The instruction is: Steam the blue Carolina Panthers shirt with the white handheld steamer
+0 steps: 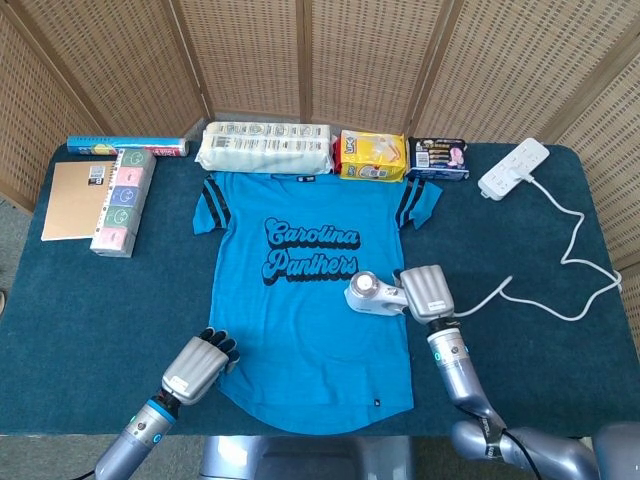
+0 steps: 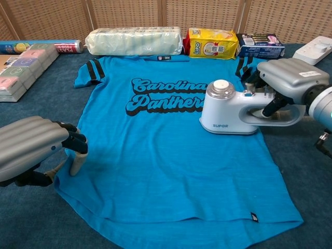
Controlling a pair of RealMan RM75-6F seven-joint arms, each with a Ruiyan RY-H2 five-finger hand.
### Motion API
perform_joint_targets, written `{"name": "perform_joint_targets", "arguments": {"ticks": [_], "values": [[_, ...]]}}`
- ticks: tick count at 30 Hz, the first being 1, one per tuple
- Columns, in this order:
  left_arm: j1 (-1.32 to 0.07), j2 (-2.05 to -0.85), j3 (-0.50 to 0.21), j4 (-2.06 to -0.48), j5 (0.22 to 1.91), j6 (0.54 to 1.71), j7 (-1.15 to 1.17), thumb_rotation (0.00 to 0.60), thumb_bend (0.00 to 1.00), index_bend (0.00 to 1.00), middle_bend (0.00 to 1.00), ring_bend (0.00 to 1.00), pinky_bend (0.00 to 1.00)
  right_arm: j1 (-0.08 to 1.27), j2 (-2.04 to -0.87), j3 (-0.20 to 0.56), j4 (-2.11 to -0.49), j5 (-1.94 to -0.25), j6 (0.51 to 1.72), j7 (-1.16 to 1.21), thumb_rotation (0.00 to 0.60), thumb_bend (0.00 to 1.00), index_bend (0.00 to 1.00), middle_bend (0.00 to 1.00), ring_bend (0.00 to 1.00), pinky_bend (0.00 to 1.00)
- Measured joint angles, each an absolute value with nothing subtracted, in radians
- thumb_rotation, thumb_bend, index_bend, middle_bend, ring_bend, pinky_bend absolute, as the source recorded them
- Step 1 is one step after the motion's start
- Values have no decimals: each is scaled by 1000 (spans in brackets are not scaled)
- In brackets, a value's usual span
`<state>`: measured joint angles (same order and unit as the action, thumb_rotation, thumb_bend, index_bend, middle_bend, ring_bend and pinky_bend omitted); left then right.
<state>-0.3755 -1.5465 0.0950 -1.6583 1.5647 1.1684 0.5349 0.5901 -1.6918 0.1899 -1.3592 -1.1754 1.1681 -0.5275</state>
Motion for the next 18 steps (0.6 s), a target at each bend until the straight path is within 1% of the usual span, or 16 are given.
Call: {"name": "perform_joint_targets", "arguments": {"ticks": [18], "values": [[-374,-1548,93,-1643,1569,1166,515,600,558,610,454,323,334,628,-1788,192,-1360,-1176,1156,-579,600,337,664,720,794,774]]}}
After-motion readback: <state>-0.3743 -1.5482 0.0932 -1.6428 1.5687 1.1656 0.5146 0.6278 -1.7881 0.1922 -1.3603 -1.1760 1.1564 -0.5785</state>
